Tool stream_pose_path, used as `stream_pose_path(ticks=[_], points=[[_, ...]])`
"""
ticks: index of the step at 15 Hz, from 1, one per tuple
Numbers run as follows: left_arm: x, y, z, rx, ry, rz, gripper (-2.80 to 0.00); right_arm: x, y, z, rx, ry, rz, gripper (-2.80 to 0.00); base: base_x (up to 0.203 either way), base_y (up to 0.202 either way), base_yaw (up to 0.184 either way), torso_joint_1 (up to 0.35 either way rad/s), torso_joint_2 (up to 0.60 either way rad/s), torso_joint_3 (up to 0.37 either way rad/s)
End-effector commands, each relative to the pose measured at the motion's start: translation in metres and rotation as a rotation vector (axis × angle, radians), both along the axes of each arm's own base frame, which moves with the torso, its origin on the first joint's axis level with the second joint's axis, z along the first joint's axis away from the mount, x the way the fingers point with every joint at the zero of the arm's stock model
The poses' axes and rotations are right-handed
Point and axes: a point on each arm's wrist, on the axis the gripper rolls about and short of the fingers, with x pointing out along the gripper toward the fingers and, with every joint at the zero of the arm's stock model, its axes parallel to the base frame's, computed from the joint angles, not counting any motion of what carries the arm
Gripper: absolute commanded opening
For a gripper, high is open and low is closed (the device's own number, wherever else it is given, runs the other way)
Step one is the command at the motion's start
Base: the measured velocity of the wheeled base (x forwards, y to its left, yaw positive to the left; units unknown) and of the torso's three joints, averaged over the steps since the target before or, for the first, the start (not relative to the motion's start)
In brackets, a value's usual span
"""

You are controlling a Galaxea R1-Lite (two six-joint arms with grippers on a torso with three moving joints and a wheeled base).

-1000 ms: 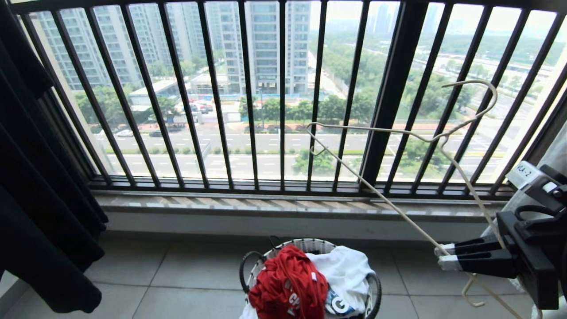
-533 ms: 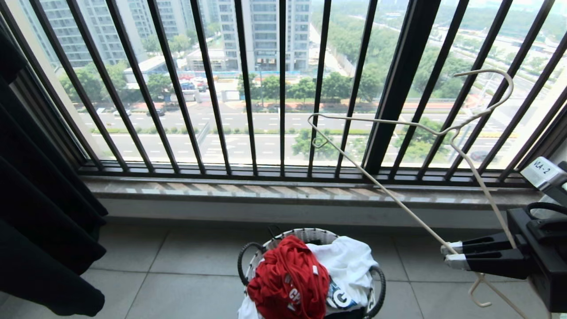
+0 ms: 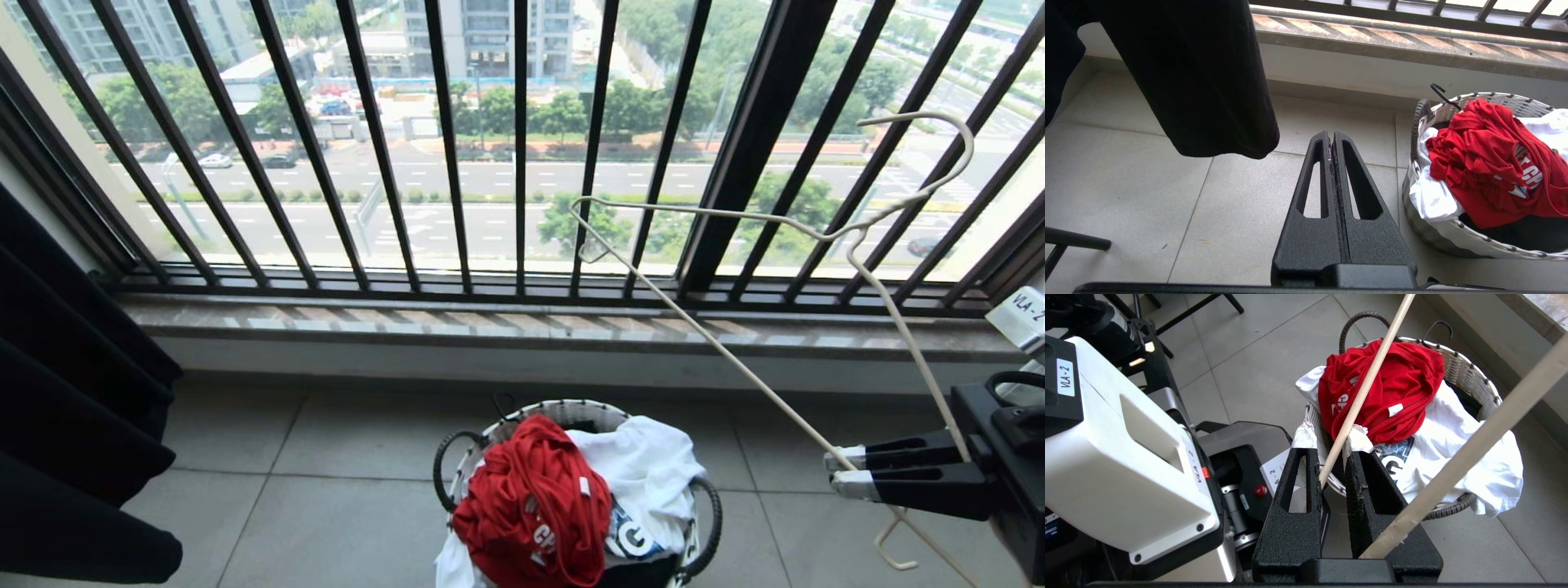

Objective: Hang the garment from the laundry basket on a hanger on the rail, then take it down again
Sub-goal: Pick up clothes from the basket

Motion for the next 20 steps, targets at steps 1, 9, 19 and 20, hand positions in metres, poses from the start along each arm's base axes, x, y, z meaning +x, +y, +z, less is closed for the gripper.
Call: stream_pose_path(ticks=[1, 9, 19, 20], points=[[0.0, 0.0, 0.0, -0.001, 0.002, 0.001, -2.8, -0.004, 0.0, 0.002, 0.003, -0.018, 0.006, -2.8, 0.0, 0.0, 0.0, 0.002, 0.0, -0.203], [0.0, 0.0, 0.0, -0.001, 0.002, 0.001, -2.8, -0.014, -0.001, 0.01, 0.005, -0.064, 0.003, -2.8, 0.0, 0.0, 0.0, 0.003, 0.0, -0.196], [0.0, 0.0, 0.0, 0.001, 0.002, 0.001, -2.8, -0.024, -0.003, 0.017, 0.008, -0.1, -0.021, -2.8, 0.0, 0.0, 0.0, 0.004, 0.0, -0.135], [0.0, 0.0, 0.0, 0.001, 0.002, 0.001, -2.8, -0.024, -0.003, 0.019, 0.017, -0.093, -0.029, -2.8, 0.0, 0.0, 0.0, 0.0, 0.0, 0.0]])
